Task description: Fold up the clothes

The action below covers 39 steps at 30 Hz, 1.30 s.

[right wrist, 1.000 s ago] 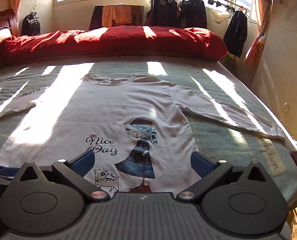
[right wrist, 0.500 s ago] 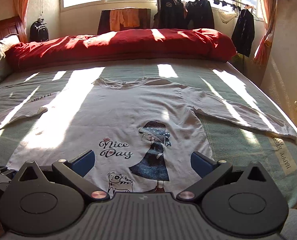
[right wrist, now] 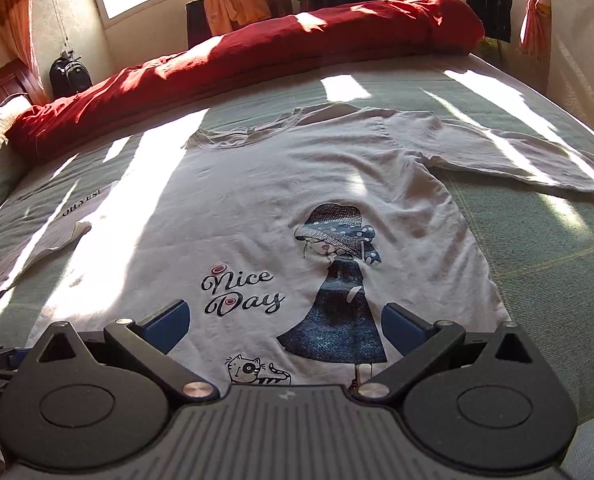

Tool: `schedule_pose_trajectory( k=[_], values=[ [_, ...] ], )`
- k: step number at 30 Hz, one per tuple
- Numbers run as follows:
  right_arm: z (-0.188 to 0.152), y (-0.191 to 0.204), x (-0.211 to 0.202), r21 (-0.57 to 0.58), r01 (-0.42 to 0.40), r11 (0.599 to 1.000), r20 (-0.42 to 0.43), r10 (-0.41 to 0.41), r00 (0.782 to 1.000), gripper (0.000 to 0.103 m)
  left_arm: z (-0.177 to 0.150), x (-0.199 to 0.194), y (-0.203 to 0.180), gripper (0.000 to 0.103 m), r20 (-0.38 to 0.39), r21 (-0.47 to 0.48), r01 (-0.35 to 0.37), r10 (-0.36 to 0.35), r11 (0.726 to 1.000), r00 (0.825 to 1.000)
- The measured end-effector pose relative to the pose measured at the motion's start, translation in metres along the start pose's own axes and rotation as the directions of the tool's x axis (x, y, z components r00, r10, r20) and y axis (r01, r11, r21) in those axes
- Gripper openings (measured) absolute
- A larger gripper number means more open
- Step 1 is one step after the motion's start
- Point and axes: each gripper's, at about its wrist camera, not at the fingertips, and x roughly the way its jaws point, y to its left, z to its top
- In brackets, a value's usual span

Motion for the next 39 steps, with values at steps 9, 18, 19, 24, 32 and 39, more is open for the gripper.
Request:
schedule_pose_trajectory(
  k=[9,18,19,24,32,39],
  values=[
    [-0.033,0.003,0.039,-0.104,0.101,0.989,-0.073,-0.109,0.991,0.103,-0.022,0.005,-0.011,0.086,-0.023,0.068,-0.044,0.046,0.997,0.999],
    [-0.048,0.001,0.03,-0.121,0.11,0.987,-0.042,-0.116,0.992,0.103,-0.046,-0.013,-0.023,0.086,-0.028,0.117,-0.079,0.083,0.99,0.996],
    [-0.051,0.001,0.029,-0.128,0.108,0.986,-0.032,-0.113,0.993,0.103,-0.05,-0.015,-0.026,0.086,-0.028,0.131,-0.084,0.089,0.988,0.996],
    [-0.059,0.001,0.023,-0.138,0.107,0.985,-0.006,-0.109,0.994,0.103,-0.061,-0.026,-0.032,0.086,-0.036,0.196,-0.052,0.06,0.979,0.998],
    [-0.059,0.001,0.022,-0.134,0.11,0.985,-0.018,-0.114,0.993,0.103,0.001,-0.023,-0.015,0.086,0.095,0.146,-0.043,0.03,0.988,0.995],
    [-0.061,0.0,0.019,-0.139,0.11,0.984,-0.024,-0.114,0.993,0.103,0.016,0.014,0.007,0.086,0.031,0.056,0.008,-0.01,0.998,0.999]
  ],
)
